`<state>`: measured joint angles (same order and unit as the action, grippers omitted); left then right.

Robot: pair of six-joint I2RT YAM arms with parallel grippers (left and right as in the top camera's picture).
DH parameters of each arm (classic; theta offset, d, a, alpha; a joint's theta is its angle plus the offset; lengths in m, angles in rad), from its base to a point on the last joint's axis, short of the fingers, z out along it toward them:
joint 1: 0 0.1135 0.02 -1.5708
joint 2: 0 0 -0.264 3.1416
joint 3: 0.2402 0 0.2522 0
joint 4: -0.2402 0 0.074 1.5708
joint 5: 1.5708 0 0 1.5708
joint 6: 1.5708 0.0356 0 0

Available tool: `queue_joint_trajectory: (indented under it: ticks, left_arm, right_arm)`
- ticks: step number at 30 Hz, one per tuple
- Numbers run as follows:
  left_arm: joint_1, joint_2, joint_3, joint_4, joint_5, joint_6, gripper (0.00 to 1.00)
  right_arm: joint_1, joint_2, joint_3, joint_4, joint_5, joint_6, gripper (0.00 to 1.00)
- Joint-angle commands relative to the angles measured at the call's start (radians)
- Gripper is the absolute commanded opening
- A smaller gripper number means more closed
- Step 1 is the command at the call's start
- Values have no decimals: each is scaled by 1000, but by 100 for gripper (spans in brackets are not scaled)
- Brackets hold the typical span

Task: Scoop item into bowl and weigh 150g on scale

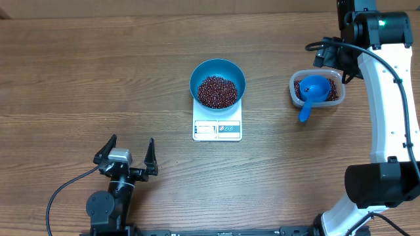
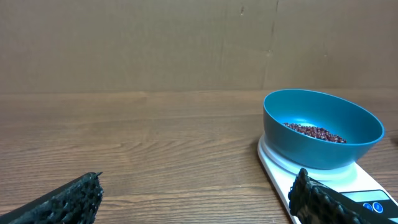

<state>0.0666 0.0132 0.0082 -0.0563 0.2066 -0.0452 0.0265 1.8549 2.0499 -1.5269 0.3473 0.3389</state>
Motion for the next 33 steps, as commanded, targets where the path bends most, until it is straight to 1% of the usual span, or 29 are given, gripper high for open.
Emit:
queue_joint_trajectory:
  ticks: [1, 16, 19, 22, 28, 33]
  left_arm:
    - [6, -9, -3, 0, 14, 12, 100]
    - [6, -9, -3, 0, 14, 12, 100]
    - [6, -9, -3, 0, 14, 12, 100]
    - [6, -9, -3, 0, 14, 12, 99]
    - [6, -9, -3, 0, 15, 12, 100]
    - [6, -9, -3, 0, 14, 12, 99]
  right_arm:
    - [-3, -25, 30, 5, 11, -3, 100]
    - [-3, -25, 30, 5, 10, -3, 100]
    - [-3, -25, 30, 15, -14, -3, 100]
    - [-3, -25, 30, 85, -47, -3, 100]
    - [-2, -25, 30, 257, -208, -3, 100]
    - [-2, -31, 30, 301, -272, -3, 100]
